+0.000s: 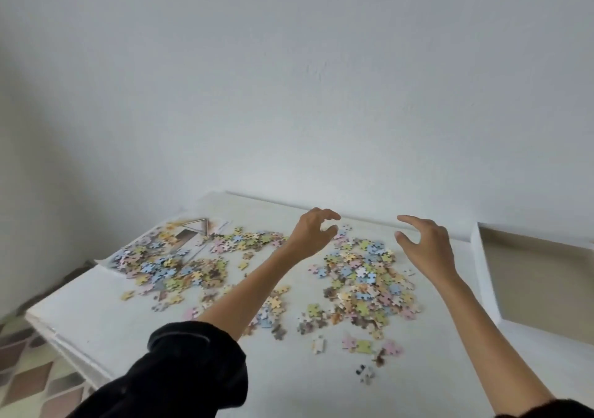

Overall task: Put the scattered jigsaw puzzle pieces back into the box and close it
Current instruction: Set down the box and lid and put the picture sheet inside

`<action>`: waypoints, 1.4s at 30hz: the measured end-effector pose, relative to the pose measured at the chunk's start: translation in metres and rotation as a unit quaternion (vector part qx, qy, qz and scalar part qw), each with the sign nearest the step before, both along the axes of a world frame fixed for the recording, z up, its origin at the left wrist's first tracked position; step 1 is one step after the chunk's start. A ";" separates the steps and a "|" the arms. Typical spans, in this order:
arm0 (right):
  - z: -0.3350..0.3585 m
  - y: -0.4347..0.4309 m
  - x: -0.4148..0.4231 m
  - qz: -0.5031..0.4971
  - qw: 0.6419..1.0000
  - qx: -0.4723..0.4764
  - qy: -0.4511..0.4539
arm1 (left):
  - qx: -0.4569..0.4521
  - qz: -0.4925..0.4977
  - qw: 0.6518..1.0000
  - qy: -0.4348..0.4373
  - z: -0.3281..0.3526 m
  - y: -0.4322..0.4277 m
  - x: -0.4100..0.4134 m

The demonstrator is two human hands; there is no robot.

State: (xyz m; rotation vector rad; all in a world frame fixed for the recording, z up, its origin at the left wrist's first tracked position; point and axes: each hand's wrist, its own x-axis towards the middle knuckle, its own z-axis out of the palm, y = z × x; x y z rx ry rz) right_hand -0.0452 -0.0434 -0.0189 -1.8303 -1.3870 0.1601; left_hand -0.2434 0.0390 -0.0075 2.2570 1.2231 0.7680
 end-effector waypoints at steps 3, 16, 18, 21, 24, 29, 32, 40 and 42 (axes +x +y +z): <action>-0.002 0.029 -0.065 0.033 0.999 0.002 0.002 | 0.005 0.026 1.000 -0.003 -0.001 0.020 -0.070; -0.041 0.120 -0.275 0.194 0.977 -0.087 -0.002 | -0.011 0.174 0.985 0.014 -0.036 0.075 -0.285; -0.045 0.133 -0.291 0.215 0.971 -0.100 -0.016 | -0.025 0.207 0.978 0.008 -0.045 0.085 -0.306; -0.053 0.161 -0.312 0.244 0.960 -0.121 -0.059 | -0.056 0.251 0.966 0.030 -0.060 0.108 -0.336; -0.062 0.187 -0.327 0.247 0.950 -0.159 -0.103 | -0.097 0.251 0.959 0.087 -0.071 0.131 -0.355; -0.077 0.219 -0.339 0.219 0.939 -0.212 -0.159 | -0.140 0.254 0.943 0.164 -0.077 0.170 -0.360; -0.086 0.227 -0.338 0.210 0.934 -0.233 -0.172 | -0.156 0.253 0.939 0.172 -0.082 0.181 -0.356; -0.092 0.230 -0.338 0.198 0.942 -0.210 -0.172 | -0.036 0.273 0.953 0.128 -0.085 0.184 -0.354; -0.092 0.231 -0.337 0.201 0.943 -0.208 -0.163 | 0.006 0.280 0.956 0.092 -0.081 0.184 -0.353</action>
